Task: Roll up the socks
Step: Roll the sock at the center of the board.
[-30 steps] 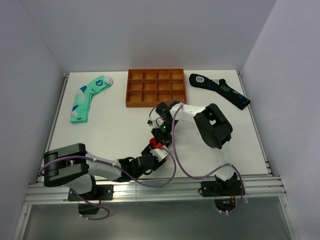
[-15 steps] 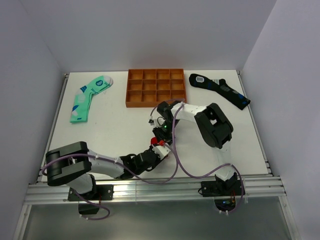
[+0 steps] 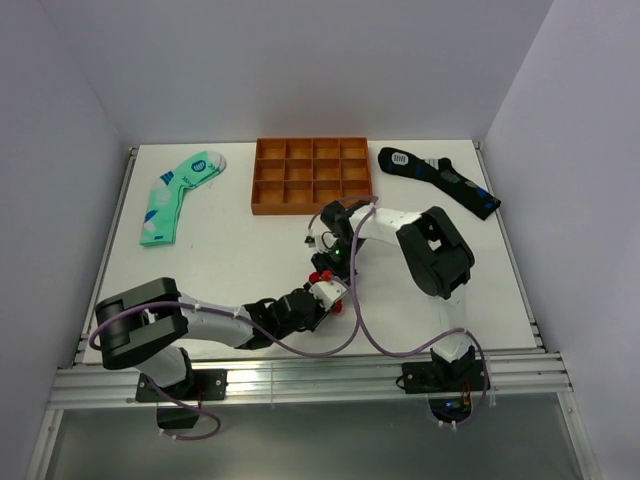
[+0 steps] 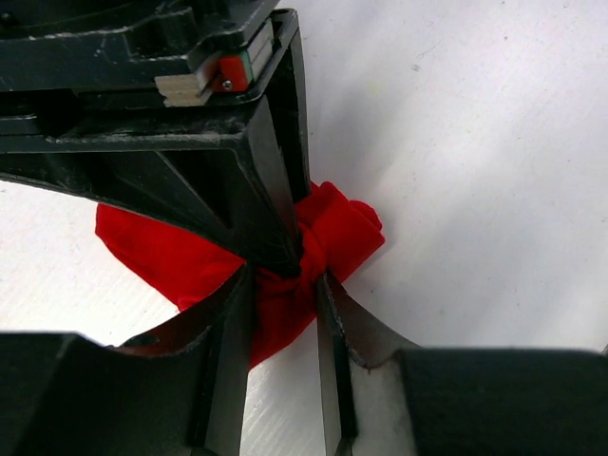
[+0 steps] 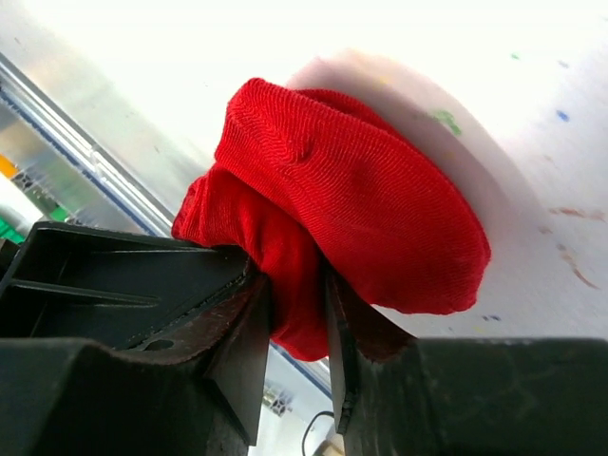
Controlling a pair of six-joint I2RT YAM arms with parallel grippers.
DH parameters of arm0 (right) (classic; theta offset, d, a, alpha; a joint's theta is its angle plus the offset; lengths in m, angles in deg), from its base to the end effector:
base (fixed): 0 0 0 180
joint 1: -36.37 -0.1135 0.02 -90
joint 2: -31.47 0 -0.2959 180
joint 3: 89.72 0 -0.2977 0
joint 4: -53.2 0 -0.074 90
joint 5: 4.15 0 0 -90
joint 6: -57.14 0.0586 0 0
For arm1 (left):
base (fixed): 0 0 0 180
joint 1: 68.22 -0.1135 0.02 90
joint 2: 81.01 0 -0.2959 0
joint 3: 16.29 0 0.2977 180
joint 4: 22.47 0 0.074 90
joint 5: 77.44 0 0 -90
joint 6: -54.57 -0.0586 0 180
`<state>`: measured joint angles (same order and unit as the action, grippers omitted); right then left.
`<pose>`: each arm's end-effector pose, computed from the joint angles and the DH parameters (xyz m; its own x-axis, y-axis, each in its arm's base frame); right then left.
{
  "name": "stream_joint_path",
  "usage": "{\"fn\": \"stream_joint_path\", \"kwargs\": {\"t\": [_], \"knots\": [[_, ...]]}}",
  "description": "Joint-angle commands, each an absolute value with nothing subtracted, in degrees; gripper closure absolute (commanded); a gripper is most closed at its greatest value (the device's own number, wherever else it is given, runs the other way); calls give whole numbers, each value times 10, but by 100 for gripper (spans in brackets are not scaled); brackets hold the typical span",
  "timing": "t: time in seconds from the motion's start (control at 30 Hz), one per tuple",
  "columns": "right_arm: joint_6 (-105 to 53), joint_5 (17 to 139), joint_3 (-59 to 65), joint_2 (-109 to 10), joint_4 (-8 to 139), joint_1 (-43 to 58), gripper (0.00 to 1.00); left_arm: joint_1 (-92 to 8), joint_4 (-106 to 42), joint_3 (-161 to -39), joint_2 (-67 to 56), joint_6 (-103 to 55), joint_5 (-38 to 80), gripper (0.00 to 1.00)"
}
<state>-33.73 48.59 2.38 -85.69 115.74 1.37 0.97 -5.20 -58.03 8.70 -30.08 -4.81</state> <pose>0.3163 0.2648 0.1107 -0.8120 -0.5833 0.0222 -0.4533 0.6541 0.6055 0.1334 -0.3018 0.1219 -0.2553 0.4212 -0.8703 0.7805 0.6210 0.0716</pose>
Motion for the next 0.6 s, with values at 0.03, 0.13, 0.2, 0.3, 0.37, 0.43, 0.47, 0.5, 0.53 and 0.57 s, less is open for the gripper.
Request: {"fn": "stream_joint_path", "kwargs": {"t": [0.03, 0.13, 0.2, 0.3, 0.37, 0.43, 0.47, 0.5, 0.53, 0.57], "knots": [[-338, 570, 60, -833, 1090, 19, 62, 5, -127, -596, 124, -274, 25, 99], [-329, 575, 65, -819, 1068, 28, 57, 3, -135, -604, 132, -270, 39, 100], [-313, 575, 67, -805, 1055, 31, 55, -2, -138, -606, 133, -266, 56, 100], [-307, 561, 67, -788, 1036, 33, 53, -12, -149, -612, 138, -259, 75, 100], [-301, 561, 67, -777, 1026, 35, 52, -13, -155, -617, 143, -259, 80, 100], [-292, 563, 67, -767, 1015, 37, 52, -13, -160, -620, 150, -258, 86, 100], [-287, 561, 67, -765, 1010, 39, 51, -14, -163, -623, 151, -258, 89, 100], [-284, 555, 67, -761, 1002, 42, 51, -15, -166, -625, 155, -258, 90, 100], [-280, 552, 72, -750, 994, 44, 51, -15, -169, -628, 160, -258, 95, 100], [-275, 546, 75, -744, 985, 45, 50, -16, -172, -632, 163, -257, 97, 100]]}}
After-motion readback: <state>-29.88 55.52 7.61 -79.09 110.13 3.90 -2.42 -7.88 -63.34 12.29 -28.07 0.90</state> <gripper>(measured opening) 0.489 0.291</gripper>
